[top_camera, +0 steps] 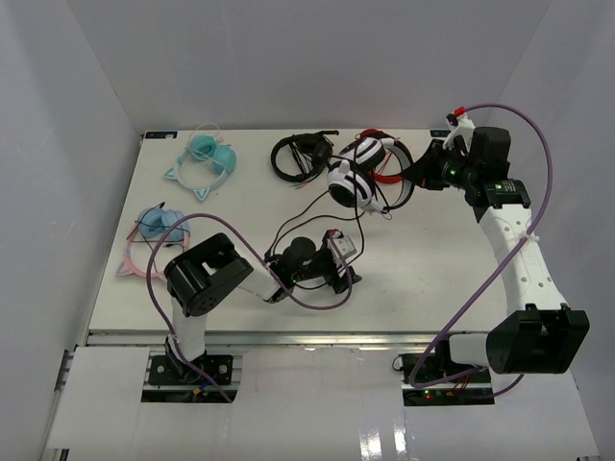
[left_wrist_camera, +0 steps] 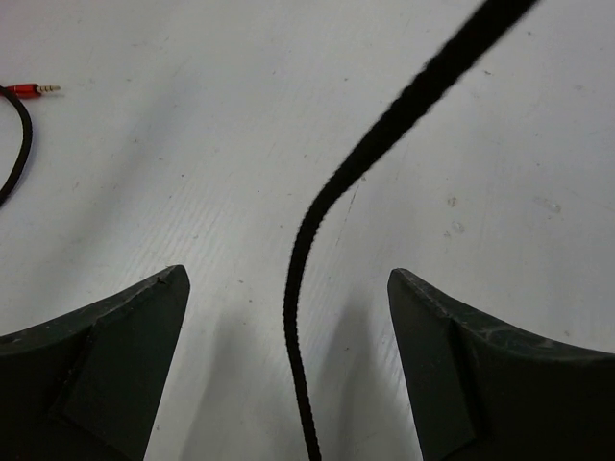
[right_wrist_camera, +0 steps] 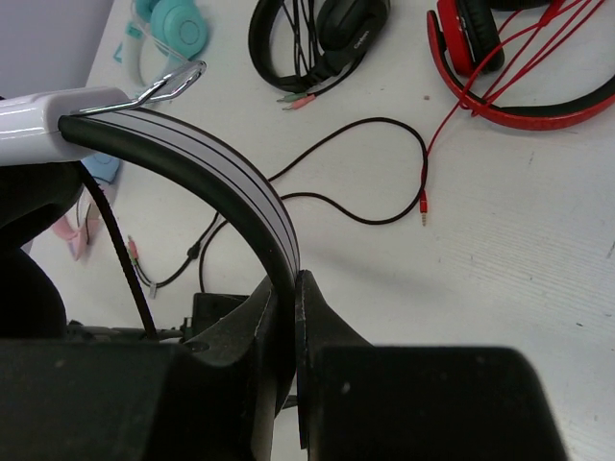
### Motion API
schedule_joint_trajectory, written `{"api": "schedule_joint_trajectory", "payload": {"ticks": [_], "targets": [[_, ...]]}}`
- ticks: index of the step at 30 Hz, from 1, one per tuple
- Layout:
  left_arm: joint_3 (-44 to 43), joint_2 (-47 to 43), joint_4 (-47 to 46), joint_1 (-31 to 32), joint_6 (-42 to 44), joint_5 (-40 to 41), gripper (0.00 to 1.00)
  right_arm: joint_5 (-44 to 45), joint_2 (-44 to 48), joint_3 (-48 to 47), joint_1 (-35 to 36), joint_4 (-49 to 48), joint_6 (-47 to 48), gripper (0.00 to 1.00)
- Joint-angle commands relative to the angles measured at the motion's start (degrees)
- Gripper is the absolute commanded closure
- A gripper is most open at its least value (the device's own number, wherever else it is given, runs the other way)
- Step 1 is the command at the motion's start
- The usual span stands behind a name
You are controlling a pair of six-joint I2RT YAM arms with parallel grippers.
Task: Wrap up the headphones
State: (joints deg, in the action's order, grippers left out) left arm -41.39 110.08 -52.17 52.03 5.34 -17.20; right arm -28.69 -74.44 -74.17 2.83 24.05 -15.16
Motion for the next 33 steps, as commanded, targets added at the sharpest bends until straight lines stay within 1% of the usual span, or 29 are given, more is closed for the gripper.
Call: {"api": "schedule_joint_trajectory", "payload": {"ticks": [1, 2, 3, 5, 7, 10, 13, 16, 19, 24, 28, 33], "targets": [[-3.29, 0.94, 4.33, 0.26, 2.61, -0.06, 0.14, -7.31, 3.29, -2.39, -1.02, -3.22, -4.12, 0.92], [-4.22, 1.20, 6.11, 0.26, 2.43, -1.09, 0.24, -7.76, 3.47, -2.33, -1.40, -3.22, -4.45, 0.92], [-4.92, 1.36, 7.82, 0.26, 2.27, -2.25, 0.38, -8.04, 3.60, -2.32, -1.75, -3.25, -4.72, 0.92], [-5.04, 1.14, 9.33, 0.26, 1.61, -4.43, 0.77, -8.05, 3.60, -2.38, -2.17, -3.24, -5.09, 0.92], [-4.42, 0.34, 10.13, 0.26, 1.52, -5.79, 0.99, -8.47, 3.26, -2.38, -2.89, -3.31, -5.56, 0.92], [-3.91, -1.66, 13.09, 0.78, 2.38, -6.92, 1.00, -8.72, 2.62, -2.20, -4.74, -3.45, -6.39, 0.92], [-4.12, -4.97, 18.18, 2.62, 5.16, -7.12, 1.00, -5.09, 2.22, -1.84, -5.02, -3.50, -5.56, 0.92], [-6.20, -6.73, 23.96, 6.14, 10.13, -6.66, 1.00, -1.71, 1.53, -1.69, -5.02, -3.81, -4.49, 0.92], [-10.03, -7.17, 31.45, 10.22, 13.58, -5.99, 1.00, 0.67, 0.25, -1.68, -5.02, -4.63, -3.82, 0.92], [-14.75, -8.00, 38.28, 15.85, 17.76, -3.24, 1.00, 5.93, -0.71, -1.94, -4.78, -5.12, -1.66, 0.92], [-17.32, -7.93, 42.66, 17.52, 19.02, -2.67, 1.00, 8.70, -0.33, -1.79, -4.67, -5.68, 0.13, 0.92], [-16.98, -6.80, 46.83, 17.76, 20.42, -2.22, 1.00, 8.38, 0.26, -1.86, -4.67, -6.30, 0.31, 0.92]]}}
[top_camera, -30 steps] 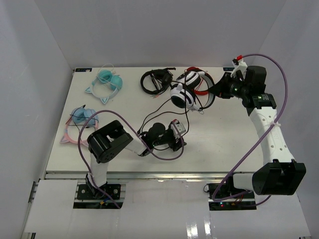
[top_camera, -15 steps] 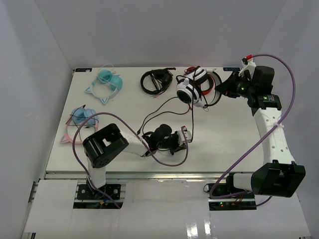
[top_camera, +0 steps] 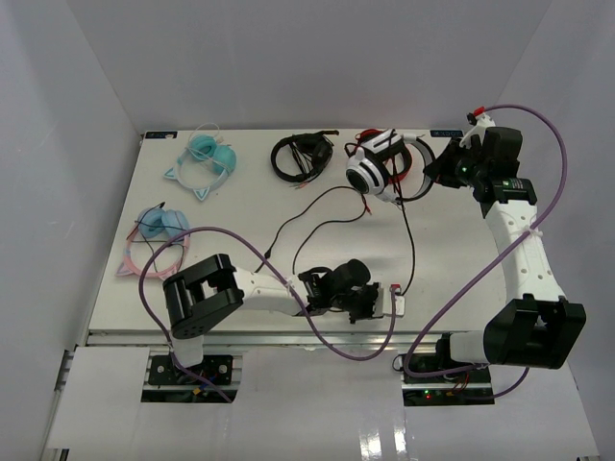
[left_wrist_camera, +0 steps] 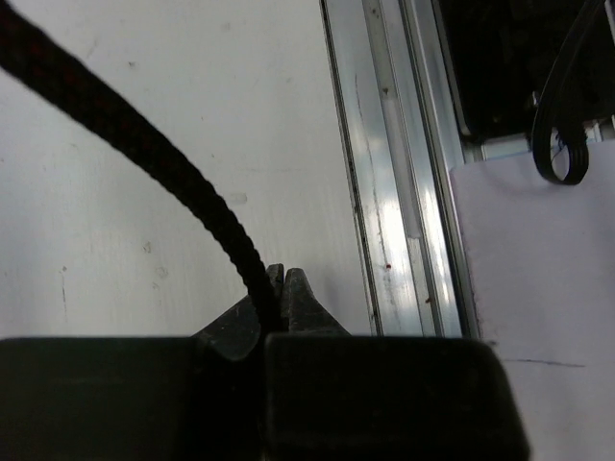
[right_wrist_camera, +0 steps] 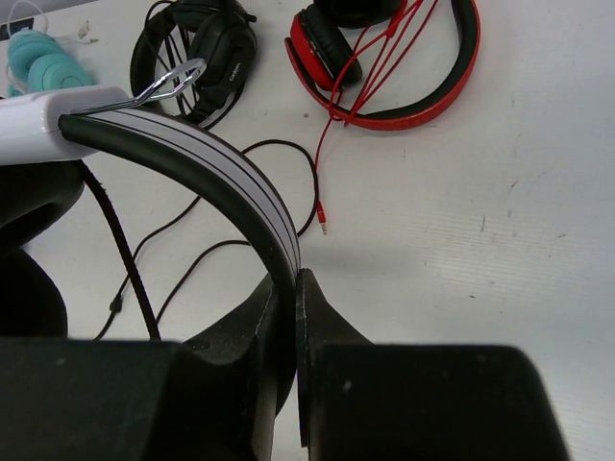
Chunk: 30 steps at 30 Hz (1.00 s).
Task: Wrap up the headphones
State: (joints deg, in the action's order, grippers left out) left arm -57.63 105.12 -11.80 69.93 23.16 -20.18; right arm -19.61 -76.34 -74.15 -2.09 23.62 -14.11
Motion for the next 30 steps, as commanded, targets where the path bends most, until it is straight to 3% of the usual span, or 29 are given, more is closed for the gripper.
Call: {"api": "schedule_joint_trajectory", "payload": {"ticks": [1, 6, 13, 18, 23, 30], "targets": [[-0.99, -0.98, 8.64, 0.47, 3.51, 1.42, 1.00, -1.66, 2.10, -2.34, 0.24, -5.91, -0.70, 0.92], [-1.66, 2.67, 16.82, 1.08, 6.22, 3.30, 1.00, -7.15, 2.05, -4.99, -0.11, -5.65, 0.19, 0.92], [-2.44, 3.26, 20.63, 2.40, 8.75, 4.84, 1.00, -3.27, 2.62, -5.38, 0.24, -5.42, 2.34, 0.92], [-2.14, 3.25, 23.49, 1.83, 9.86, 7.48, 1.00, -6.75, 4.56, -5.13, -0.37, -5.33, 3.29, 0.92], [4.66, -2.75, 23.38, -3.78, 9.62, 7.51, 1.00, -23.32, 6.69, -7.20, -6.81, -6.06, 7.78, 0.92], [10.94, -14.37, 21.78, -16.05, 10.83, 0.55, 1.00, -46.08, 7.36, -7.26, -15.26, -5.31, 15.09, 0.92]]}}
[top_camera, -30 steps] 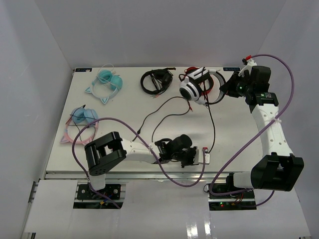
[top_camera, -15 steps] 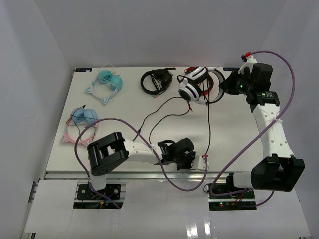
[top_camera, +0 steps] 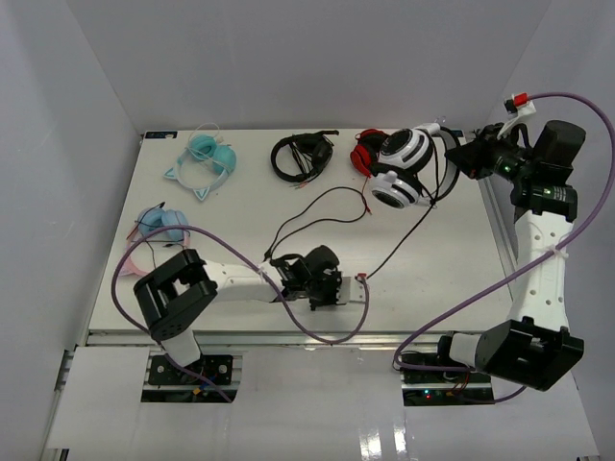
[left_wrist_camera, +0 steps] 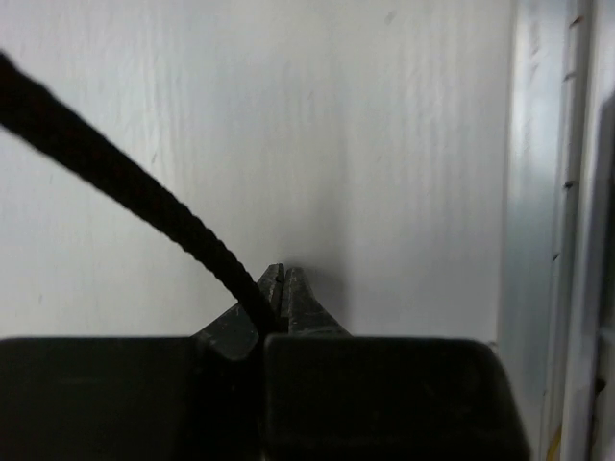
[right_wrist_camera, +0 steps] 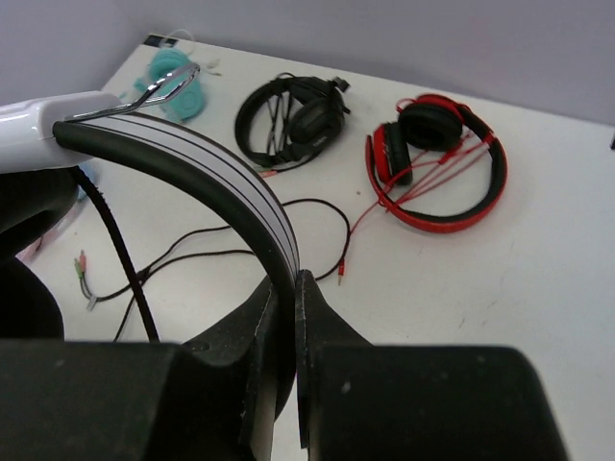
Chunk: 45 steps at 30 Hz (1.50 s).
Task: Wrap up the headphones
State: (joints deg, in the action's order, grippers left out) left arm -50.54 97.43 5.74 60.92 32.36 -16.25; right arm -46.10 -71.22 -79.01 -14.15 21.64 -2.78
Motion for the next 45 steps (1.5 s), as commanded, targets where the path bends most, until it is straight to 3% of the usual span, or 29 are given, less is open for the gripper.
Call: {"api": "schedule_joint_trajectory", "payload": {"ticks": [1, 5, 9, 12, 16, 20, 24, 28, 33, 42, 45], "targets": [[4.20, -7.65, 4.07, -8.30, 1.86, -4.22, 1.00, -21.53, 2.35, -2.14, -3.70, -3.10, 4.88, 0.92], [4.29, -9.01, 4.80, -14.68, 2.23, -7.25, 1.00, -25.07, 2.77, -3.95, -4.04, 6.68, 14.84, 0.92], [2.33, -8.18, 5.64, -21.99, -0.68, -8.49, 1.00, -23.19, 3.44, -8.01, -3.66, 24.23, 34.74, 0.92], [-2.74, -6.70, 7.29, -27.73, -5.33, -12.66, 1.00, -18.51, 5.89, -6.55, -2.43, 31.92, 49.44, 0.92], [-11.33, -5.39, 10.90, -32.05, -12.23, -21.72, 1.00, -6.85, 14.05, 4.65, 0.85, 26.80, 57.97, 0.92], [-20.25, -2.90, 14.39, -32.97, -20.35, -31.29, 1.00, 6.21, 17.76, 12.37, 9.79, 21.69, 61.14, 0.92], [-28.75, 0.28, 15.79, -32.97, -29.09, -40.50, 1.00, 18.09, 19.21, 18.66, 22.20, 14.68, 56.31, 0.93], [-31.94, 0.59, 15.74, -32.87, -37.60, -44.75, 1.00, 29.32, 18.00, 22.33, 28.79, 4.89, 45.79, 0.92], [-31.20, -2.61, 12.89, -32.11, -46.06, -48.87, 0.99, 41.93, 13.09, 23.50, 30.64, -4.70, 33.45, 0.92], [-27.11, -4.08, -6.90, -27.66, -69.70, -49.37, 0.90, 68.08, 7.17, 23.37, 41.37, -17.41, 25.44, 0.92], [-27.48, -2.60, -11.24, -25.25, -76.92, -47.03, 0.85, 73.16, 4.76, 22.38, 43.13, -20.09, 20.46, 0.92]]}}
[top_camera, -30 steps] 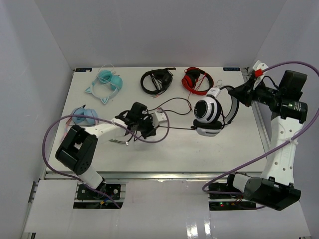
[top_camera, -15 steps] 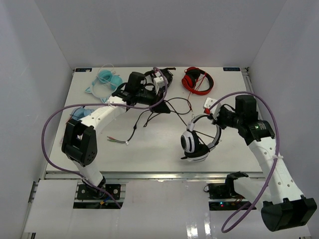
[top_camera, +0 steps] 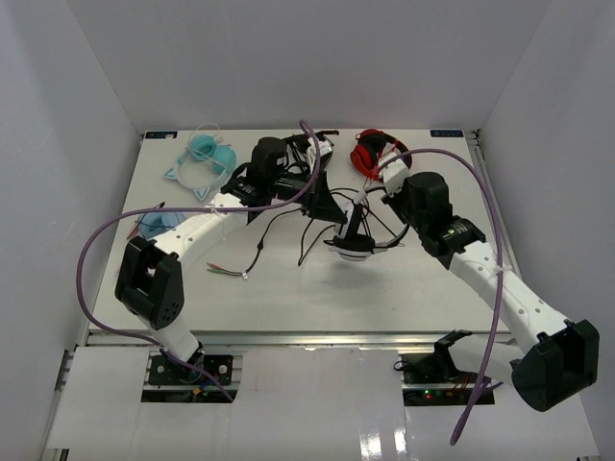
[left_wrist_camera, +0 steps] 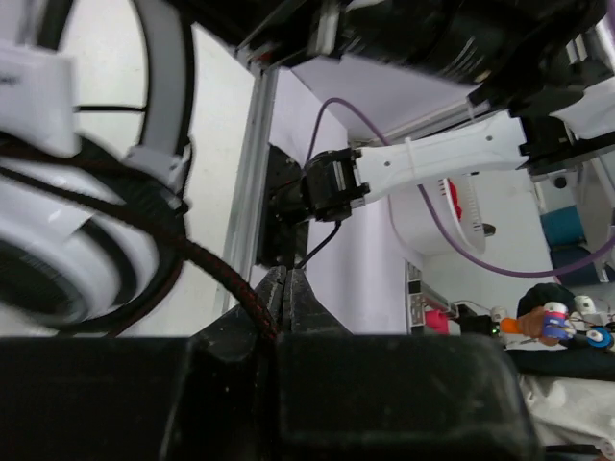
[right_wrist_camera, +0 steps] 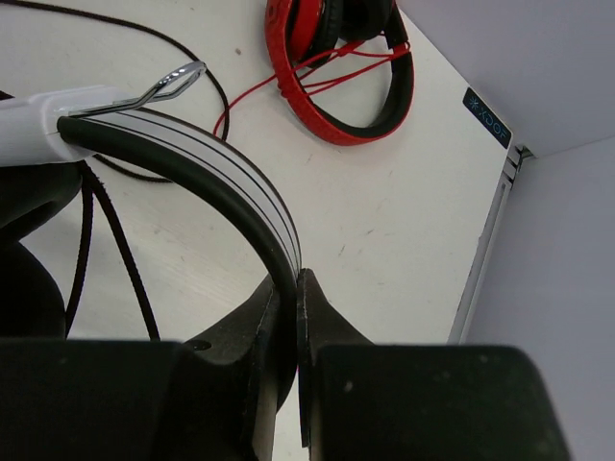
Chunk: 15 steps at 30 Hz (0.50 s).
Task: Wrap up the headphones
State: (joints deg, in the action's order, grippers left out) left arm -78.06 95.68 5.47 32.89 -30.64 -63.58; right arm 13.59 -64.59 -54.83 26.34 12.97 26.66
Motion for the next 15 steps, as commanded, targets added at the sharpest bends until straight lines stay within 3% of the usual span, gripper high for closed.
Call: {"api": "schedule_joint_trajectory", "payload": {"ticks": [1, 3, 8, 11, 15], "targets": [[-0.16, -0.28, -12.09, 3.78, -15.36, 1.09, 0.84, 14.84, -2.83, -2.41, 2.74, -12.07, -10.70, 0.92], [-0.33, 0.71, -13.18, 6.33, -16.78, 3.23, 0.82, 16.34, -5.05, -4.62, 2.50, -12.00, -13.83, 0.92], [2.28, -0.24, -13.59, 11.56, -15.17, 8.66, 0.69, 9.62, -9.12, -11.91, -0.72, -5.48, -21.48, 0.92], [8.03, -4.38, -14.86, 14.65, -8.27, 16.14, 0.61, 1.91, -11.07, -18.82, -5.56, 1.17, -27.01, 0.92], [12.09, -7.92, -14.02, 20.55, 7.38, 25.09, 0.55, -8.50, -11.26, -22.82, -9.20, 5.52, -32.09, 0.92]]}}
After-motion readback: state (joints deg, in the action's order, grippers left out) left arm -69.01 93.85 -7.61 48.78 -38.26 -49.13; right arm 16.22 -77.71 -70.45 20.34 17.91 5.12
